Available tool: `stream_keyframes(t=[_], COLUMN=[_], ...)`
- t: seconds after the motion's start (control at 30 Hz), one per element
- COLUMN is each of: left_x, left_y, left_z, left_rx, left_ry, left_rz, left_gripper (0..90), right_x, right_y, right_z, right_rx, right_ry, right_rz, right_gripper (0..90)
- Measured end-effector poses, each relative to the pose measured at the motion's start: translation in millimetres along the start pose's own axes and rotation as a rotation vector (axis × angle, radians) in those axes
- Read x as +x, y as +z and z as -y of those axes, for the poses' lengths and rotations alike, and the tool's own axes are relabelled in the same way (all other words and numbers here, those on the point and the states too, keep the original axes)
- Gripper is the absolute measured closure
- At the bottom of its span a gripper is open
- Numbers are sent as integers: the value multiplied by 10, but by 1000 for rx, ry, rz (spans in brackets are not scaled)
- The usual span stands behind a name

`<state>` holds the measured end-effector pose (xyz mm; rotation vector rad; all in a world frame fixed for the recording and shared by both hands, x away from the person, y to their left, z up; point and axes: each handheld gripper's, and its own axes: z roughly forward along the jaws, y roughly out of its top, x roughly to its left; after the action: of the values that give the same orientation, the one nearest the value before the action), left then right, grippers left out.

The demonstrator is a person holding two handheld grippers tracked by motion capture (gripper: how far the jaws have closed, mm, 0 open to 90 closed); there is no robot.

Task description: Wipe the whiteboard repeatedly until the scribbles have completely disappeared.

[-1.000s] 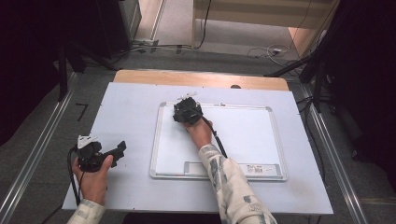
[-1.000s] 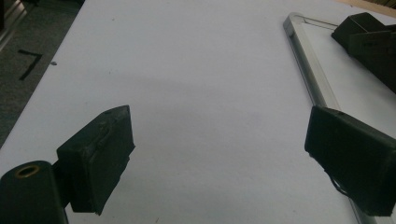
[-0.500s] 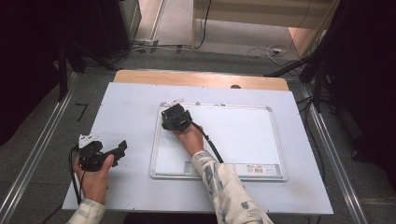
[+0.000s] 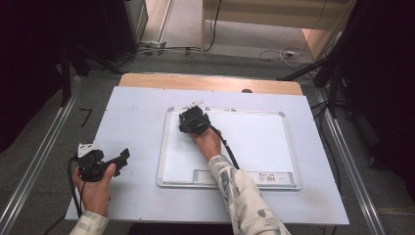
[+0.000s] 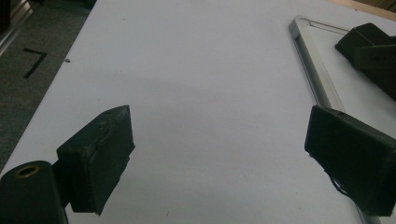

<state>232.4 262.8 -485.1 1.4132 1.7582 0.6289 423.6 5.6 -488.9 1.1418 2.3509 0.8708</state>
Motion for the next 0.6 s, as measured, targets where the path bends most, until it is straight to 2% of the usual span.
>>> stream_keyframes(t=[0.17,0.3,0.5,0.57,0.6], left_x=[-34,-39,-49,-48,-50], left_y=[16,27,34,45,50], left_z=[2,-1,-14,-14,-14], left_rx=[2,2,1,1,4], left_ry=[6,8,7,7,7], left_rz=[3,6,12,13,12], left_gripper=[83,83,84,83,83], right_x=[267,364,375,411,445], right_y=[-98,-188,-259,-295,-325], right_z=[103,199,241,247,246], right_rx=[-9,-10,-7,-20,-29], right_ry=[-50,-65,-66,-101,-142], right_rz=[-41,-51,-38,-12,7], right_gripper=[380,380,383,383,384])
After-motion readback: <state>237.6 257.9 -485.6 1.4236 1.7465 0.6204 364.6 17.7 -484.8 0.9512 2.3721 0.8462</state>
